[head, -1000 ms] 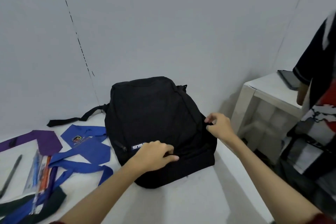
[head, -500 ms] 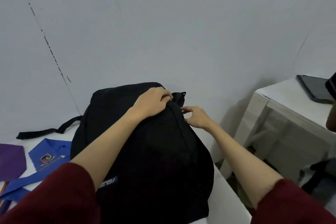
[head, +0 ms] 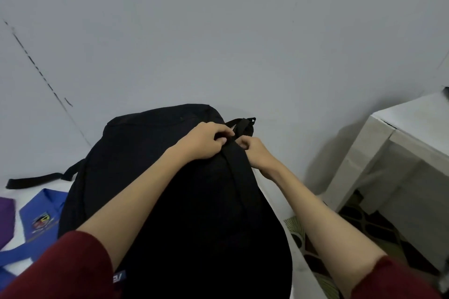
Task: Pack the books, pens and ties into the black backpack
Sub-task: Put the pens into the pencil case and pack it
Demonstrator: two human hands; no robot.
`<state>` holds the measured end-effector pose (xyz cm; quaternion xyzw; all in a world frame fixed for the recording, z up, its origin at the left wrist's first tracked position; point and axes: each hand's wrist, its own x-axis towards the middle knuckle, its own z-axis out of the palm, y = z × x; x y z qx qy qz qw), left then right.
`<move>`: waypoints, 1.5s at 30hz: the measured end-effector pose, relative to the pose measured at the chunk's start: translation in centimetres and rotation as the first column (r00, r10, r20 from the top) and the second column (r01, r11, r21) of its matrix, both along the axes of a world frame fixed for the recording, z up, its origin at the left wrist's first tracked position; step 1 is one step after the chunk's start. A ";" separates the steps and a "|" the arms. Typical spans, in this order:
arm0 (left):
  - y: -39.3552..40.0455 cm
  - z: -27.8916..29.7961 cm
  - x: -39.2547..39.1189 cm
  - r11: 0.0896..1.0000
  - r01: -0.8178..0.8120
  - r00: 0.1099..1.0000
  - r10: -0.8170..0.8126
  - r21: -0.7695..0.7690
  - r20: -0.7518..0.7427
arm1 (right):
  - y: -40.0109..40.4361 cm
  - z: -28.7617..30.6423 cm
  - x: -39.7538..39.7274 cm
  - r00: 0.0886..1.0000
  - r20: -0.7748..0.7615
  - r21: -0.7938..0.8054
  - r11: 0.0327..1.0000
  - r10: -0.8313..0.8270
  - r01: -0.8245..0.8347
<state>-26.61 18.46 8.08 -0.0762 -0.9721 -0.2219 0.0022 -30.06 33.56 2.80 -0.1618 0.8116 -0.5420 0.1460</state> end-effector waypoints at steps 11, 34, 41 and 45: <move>0.8 0.2 -1.3 0.896 0.092 0.989 -0.033 -0.435 0.142 | 1.8 4.4 1.5 0.775 -0.577 0.515 0.851 0.257 0.101; 5.6 0.6 9.0 0.946 0.184 0.956 -0.236 -0.268 -0.177 | 7.8 9.4 16.8 0.806 -0.213 0.678 0.677 0.552 -0.285; 5.6 -0.1 13.5 0.886 0.210 0.942 -0.297 -0.414 -0.159 | 7.3 8.2 19.9 0.825 -0.335 0.667 0.733 0.455 -0.133; 6.7 -0.7 14.1 0.935 0.095 0.926 -0.209 -0.341 -0.314 | 6.4 7.5 22.7 0.830 -0.318 0.600 0.776 0.457 -0.197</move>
